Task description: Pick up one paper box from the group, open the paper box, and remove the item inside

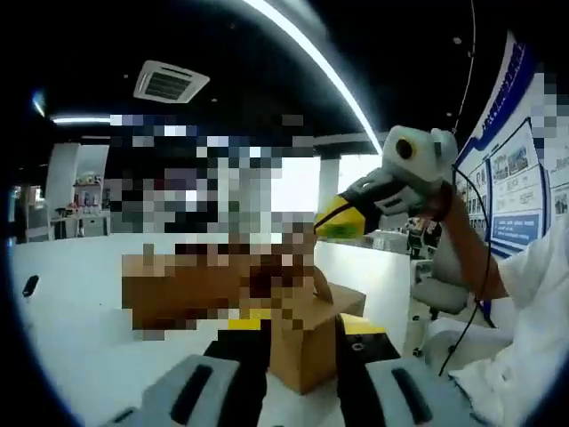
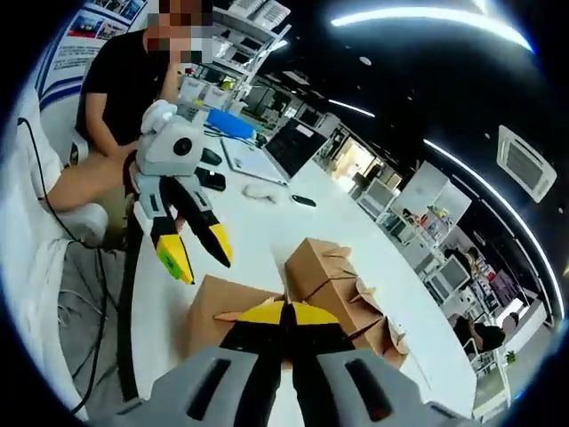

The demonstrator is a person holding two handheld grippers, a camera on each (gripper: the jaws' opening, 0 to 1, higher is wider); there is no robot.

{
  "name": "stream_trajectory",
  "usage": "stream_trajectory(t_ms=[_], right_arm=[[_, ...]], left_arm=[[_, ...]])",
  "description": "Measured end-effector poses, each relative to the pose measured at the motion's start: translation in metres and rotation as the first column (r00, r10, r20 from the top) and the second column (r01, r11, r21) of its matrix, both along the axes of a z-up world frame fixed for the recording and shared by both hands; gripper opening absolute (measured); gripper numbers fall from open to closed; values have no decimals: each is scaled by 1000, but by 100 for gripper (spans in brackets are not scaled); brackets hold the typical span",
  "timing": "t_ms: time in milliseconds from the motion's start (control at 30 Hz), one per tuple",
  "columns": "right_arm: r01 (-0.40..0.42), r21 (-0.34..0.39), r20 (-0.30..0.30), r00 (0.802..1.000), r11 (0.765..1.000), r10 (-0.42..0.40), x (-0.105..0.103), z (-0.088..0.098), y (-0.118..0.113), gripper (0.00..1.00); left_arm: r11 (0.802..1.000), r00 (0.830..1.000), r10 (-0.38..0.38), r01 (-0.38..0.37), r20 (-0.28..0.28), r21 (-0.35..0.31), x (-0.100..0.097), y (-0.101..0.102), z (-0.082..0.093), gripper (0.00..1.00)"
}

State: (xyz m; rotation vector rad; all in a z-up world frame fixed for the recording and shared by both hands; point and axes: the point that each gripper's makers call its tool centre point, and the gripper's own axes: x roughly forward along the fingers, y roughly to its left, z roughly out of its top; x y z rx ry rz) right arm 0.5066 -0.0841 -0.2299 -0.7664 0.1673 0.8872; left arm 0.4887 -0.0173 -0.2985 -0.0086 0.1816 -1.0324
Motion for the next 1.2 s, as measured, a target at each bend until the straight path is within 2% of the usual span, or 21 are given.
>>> stream_trajectory(t_ms=[100,200,267,367,433,500,567,633,667,700,800,1000,1200], right_arm=[[-14,18,-17,1000,1000,14,-2,2,3,3],[-6,13,-18,1000,1000,6,0,3,2,3],[-1,29,-27,1000,1000,2,1,5,0,3],[-9,48,-42,999,999,11,0,4,1,3],[-9,52,-45,999,999,11,0,4,1,3],[-9,48,-44,999,999,11,1,4,1,3],[-11,47,-44,999,999,13,0,4,2,3],[-14,41,-44,999,999,16,-1,5,3,3],[-14,37,-43,999,999,16,-1,5,3,3],[-13,37,-41,999,999,15,-1,5,3,3],[-9,42,-37,999,999,10,1,9,3,3],[34,42,-20,999,999,-34,21,8,1,3],[80,76,-14,997,994,-79,42,12,-4,3]], left_arm=[[1000,1000,-9,9,9,13,-1,-7,-6,27],[1000,1000,-23,23,-1,11,-6,-10,-5,25],[1000,999,-28,28,14,5,-8,-9,0,24],[998,999,-29,32,44,-56,-10,-9,16,24],[996,998,-39,44,57,-74,-12,-12,21,24],[996,997,-46,50,65,-68,-12,-17,19,17],[999,997,-45,46,56,-23,-11,-19,9,15],[999,998,-44,44,46,-7,-10,-20,3,15],[999,998,-43,43,49,-15,-10,-20,5,15],[999,999,-39,39,9,-33,-11,-19,4,15],[998,999,-34,33,-15,-45,-12,-18,5,15],[998,999,-33,31,-26,-61,-12,-22,5,15],[997,999,-45,43,-25,-58,-14,-27,5,15]])
